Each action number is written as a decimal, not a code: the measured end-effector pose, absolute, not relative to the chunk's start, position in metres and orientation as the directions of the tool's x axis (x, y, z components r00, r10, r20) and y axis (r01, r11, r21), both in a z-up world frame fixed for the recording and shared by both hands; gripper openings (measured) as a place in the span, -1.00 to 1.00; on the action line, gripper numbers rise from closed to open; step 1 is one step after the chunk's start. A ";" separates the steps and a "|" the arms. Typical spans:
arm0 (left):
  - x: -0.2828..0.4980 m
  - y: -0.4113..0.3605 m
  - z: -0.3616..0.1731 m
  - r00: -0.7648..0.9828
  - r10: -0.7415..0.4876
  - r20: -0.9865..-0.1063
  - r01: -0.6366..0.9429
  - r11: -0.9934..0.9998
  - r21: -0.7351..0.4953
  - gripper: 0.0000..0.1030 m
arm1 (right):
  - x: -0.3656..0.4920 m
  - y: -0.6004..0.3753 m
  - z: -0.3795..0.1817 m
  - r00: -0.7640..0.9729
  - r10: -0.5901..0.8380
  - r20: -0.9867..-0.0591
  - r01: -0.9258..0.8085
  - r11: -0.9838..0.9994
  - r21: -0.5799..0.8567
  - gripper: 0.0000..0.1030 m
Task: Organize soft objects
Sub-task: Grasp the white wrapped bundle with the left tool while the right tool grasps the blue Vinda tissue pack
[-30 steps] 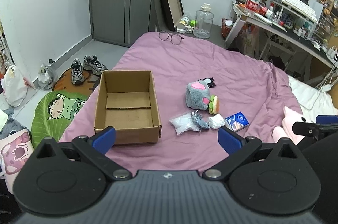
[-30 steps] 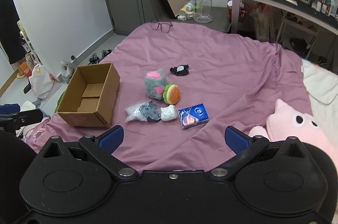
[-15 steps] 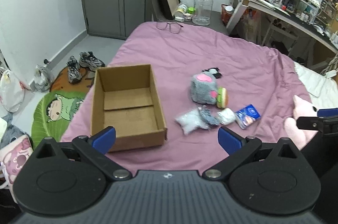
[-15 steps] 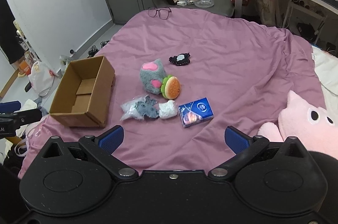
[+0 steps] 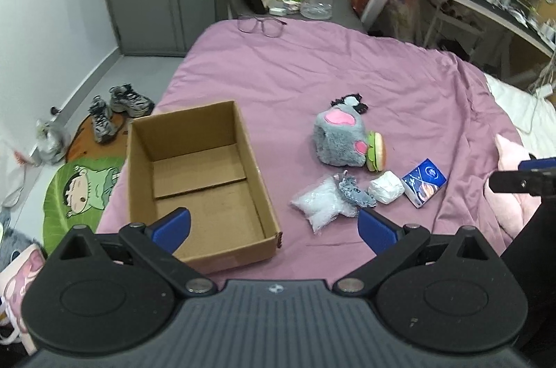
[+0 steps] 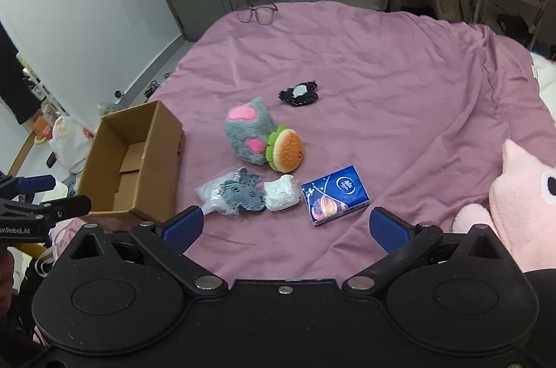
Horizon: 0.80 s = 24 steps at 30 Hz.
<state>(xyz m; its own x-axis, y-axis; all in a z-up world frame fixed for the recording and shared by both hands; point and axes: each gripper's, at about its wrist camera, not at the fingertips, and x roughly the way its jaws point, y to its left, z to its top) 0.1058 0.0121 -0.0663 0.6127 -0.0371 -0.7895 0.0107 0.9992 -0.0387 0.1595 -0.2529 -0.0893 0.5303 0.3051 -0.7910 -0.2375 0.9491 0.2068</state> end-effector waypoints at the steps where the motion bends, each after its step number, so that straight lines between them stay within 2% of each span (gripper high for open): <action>1: 0.110 0.011 -0.070 0.608 -0.040 -0.793 0.016 0.999 -0.038 0.97 | 0.162 -0.253 -0.093 0.529 0.300 -0.794 -0.232 0.951 0.205 0.99; 5: 0.126 0.008 -0.080 0.598 -0.076 -0.798 0.046 0.997 -0.060 0.94 | 0.170 -0.251 -0.102 0.518 0.302 -0.800 -0.235 0.950 0.206 0.90; 12: 0.155 -0.005 -0.094 0.580 -0.138 -0.803 0.118 0.989 -0.085 0.92 | 0.192 -0.255 -0.120 0.481 0.316 -0.818 -0.203 0.948 0.247 0.59; 13: 0.160 -0.007 -0.096 0.577 -0.148 -0.803 0.131 0.987 -0.089 0.88 | 0.196 -0.256 -0.123 0.474 0.318 -0.821 -0.197 0.947 0.253 0.52; 24: 0.201 -0.033 -0.124 0.494 -0.264 -0.828 0.241 0.957 -0.162 0.45 | 0.224 -0.277 -0.152 0.426 0.296 -0.855 -0.092 0.954 0.285 0.23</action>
